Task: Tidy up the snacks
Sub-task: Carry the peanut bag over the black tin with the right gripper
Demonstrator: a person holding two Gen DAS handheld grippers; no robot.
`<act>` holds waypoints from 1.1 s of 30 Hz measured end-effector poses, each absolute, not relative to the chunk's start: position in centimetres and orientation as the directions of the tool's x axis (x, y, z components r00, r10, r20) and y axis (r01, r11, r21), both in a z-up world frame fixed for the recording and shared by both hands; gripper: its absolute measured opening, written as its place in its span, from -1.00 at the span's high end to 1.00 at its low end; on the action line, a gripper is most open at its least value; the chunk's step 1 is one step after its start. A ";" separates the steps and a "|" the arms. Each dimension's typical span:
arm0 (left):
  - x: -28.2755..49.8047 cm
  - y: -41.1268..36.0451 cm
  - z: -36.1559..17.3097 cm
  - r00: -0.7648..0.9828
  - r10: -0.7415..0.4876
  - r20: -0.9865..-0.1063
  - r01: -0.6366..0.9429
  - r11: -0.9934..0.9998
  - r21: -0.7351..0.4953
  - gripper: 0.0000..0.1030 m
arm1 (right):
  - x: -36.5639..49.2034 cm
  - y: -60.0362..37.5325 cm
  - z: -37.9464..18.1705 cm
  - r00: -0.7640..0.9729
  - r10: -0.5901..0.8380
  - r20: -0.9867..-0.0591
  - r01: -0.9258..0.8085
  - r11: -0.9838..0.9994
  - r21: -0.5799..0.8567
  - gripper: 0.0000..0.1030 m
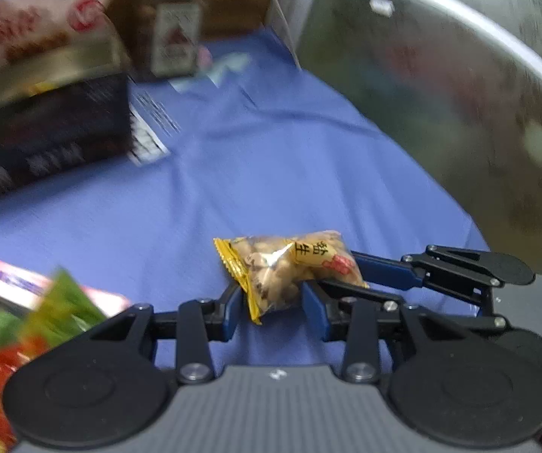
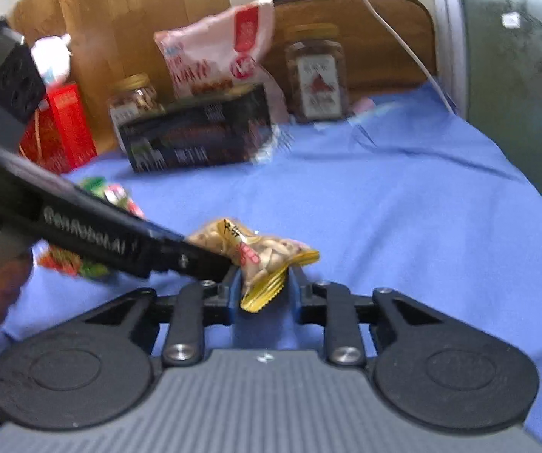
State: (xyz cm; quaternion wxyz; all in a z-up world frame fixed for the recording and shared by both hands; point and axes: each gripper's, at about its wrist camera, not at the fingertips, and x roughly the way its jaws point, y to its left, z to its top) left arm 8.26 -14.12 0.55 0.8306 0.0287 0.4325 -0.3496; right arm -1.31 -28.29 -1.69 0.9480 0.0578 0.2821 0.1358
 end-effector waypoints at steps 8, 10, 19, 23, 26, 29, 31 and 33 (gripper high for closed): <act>15.1 -7.0 7.2 0.600 -0.519 -0.608 0.489 0.840 -0.235 0.33 | 8.2 -22.8 4.0 0.837 0.403 -0.370 -0.408 0.910 0.069 0.44; 17.7 -6.2 7.8 0.628 -0.490 -0.604 0.463 0.860 -0.217 0.33 | 11.3 -21.3 4.3 0.843 0.402 -0.357 -0.420 0.907 0.032 0.43; 27.4 -6.1 3.9 0.605 -0.430 -0.670 0.373 0.897 -0.239 0.25 | 19.3 -18.7 1.4 0.855 0.292 -0.429 -0.341 0.939 -0.041 0.22; 27.4 -6.0 3.2 0.609 -0.414 -0.677 0.362 0.904 -0.227 0.02 | 19.0 -18.4 1.3 0.864 0.282 -0.417 -0.337 0.940 -0.062 0.17; 25.7 -4.4 4.8 0.626 -0.418 -0.658 0.362 0.904 -0.228 0.00 | 17.6 -19.1 2.3 0.885 0.277 -0.373 -0.320 0.946 -0.055 0.11; 22.4 0.3 6.7 0.688 -0.405 -0.602 0.331 0.914 -0.235 -0.19 | 14.9 -20.1 3.3 0.879 0.333 -0.341 -0.348 0.937 0.020 0.11; 20.3 3.6 6.9 0.739 -0.327 -0.589 0.248 0.945 -0.214 -0.26 | 13.7 -20.0 3.2 0.821 0.430 -0.375 -0.421 0.900 0.110 0.11; 18.8 6.8 5.9 0.755 -0.235 -0.612 0.148 0.971 -0.190 -0.27 | 13.4 -18.8 2.4 0.734 0.520 -0.437 -0.492 0.851 0.187 0.11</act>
